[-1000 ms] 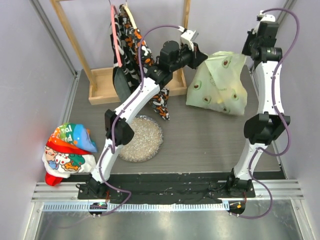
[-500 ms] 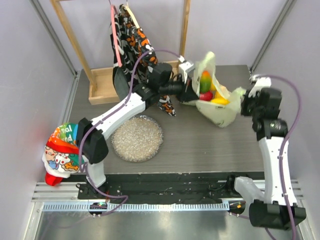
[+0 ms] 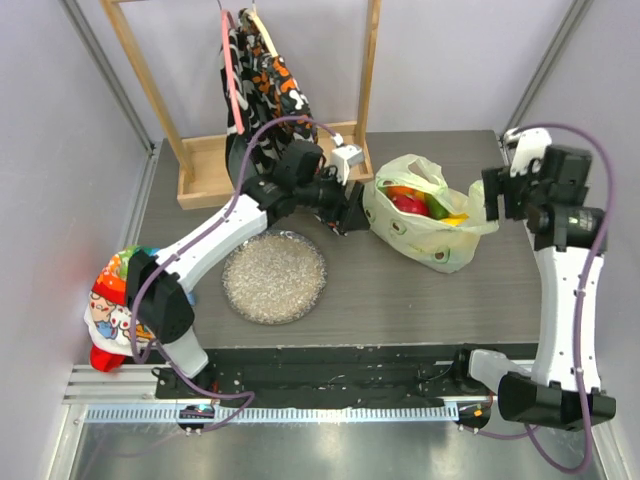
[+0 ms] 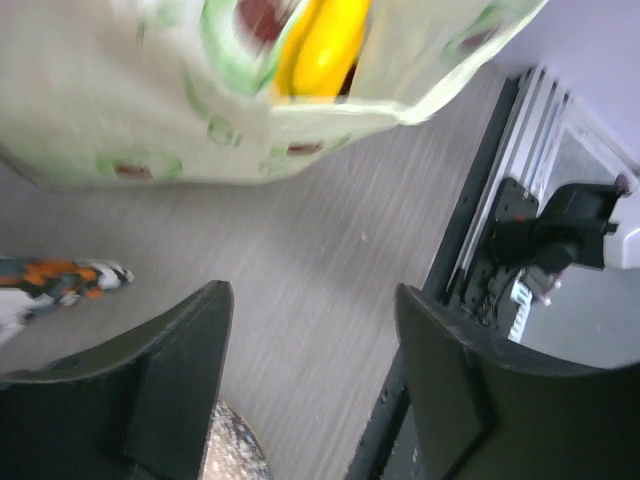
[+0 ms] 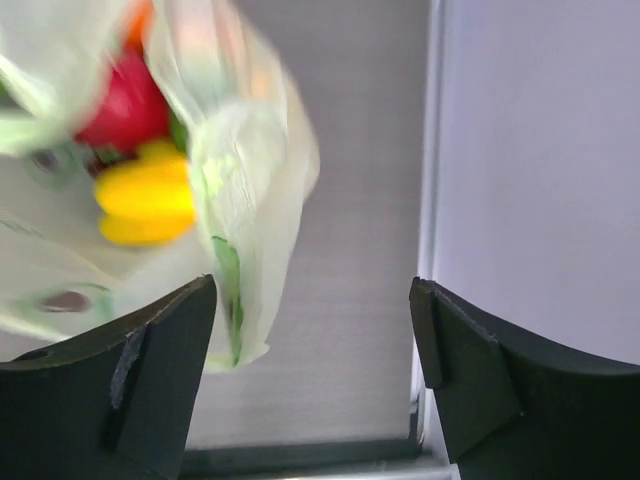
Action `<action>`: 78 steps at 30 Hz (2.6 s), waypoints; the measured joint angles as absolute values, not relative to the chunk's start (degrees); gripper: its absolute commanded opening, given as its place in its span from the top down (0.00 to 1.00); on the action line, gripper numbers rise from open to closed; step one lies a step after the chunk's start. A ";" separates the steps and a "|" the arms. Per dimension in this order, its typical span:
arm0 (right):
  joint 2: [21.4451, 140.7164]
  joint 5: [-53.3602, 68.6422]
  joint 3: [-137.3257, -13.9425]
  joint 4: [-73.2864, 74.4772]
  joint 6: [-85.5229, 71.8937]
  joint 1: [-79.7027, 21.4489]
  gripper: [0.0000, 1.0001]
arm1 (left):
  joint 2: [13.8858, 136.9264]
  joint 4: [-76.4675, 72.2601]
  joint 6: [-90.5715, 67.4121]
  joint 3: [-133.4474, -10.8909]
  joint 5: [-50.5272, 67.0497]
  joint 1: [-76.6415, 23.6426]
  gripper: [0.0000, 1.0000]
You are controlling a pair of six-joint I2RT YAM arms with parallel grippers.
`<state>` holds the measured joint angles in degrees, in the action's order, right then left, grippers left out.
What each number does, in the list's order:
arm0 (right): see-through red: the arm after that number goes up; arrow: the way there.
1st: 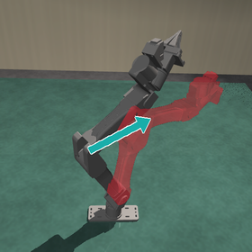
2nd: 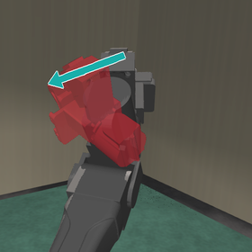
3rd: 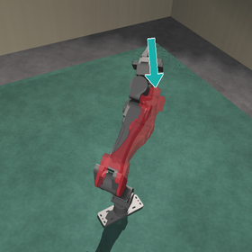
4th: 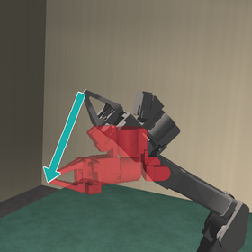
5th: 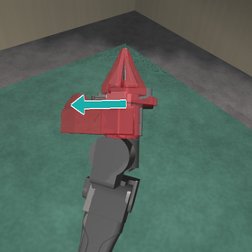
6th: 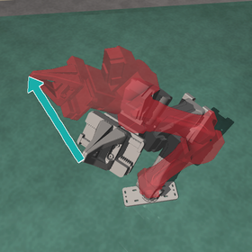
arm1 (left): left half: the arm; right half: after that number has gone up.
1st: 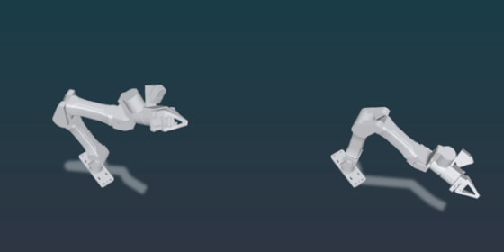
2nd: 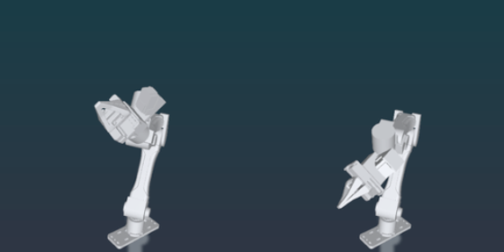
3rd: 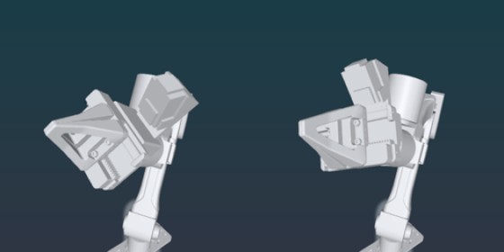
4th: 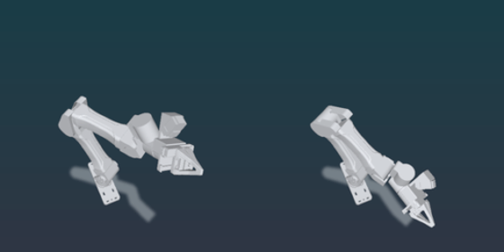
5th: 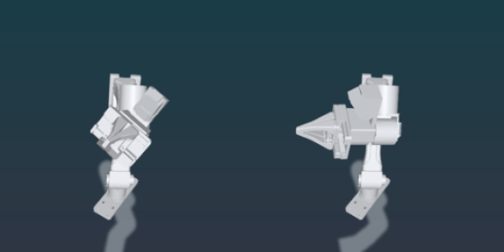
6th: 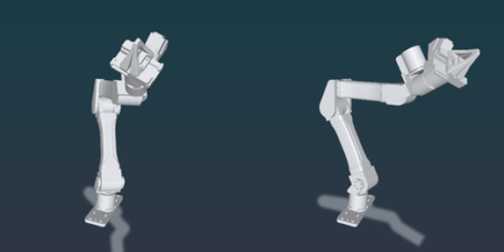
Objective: Take the fake fruits out of the plastic bag
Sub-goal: Adjust the plastic bag at the center of the board, then take out the fake fruit from the plastic bag.
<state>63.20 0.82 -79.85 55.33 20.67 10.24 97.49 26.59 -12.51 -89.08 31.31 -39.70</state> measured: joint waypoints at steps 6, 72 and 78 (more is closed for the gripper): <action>60.73 8.25 -90.83 55.22 22.55 10.24 0.20 | 95.94 26.26 -10.94 -100.86 28.05 -39.72 0.02; 95.20 13.45 -92.36 75.11 60.90 -7.22 0.37 | 90.37 34.76 -0.97 -90.54 22.72 -28.95 0.27; 95.02 13.13 -90.63 75.72 65.17 -8.54 0.34 | 90.37 35.07 -0.49 -90.45 22.72 -28.49 0.27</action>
<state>95.02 13.13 -90.63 75.72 65.17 -8.54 90.37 35.07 -0.49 -90.45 22.72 -28.49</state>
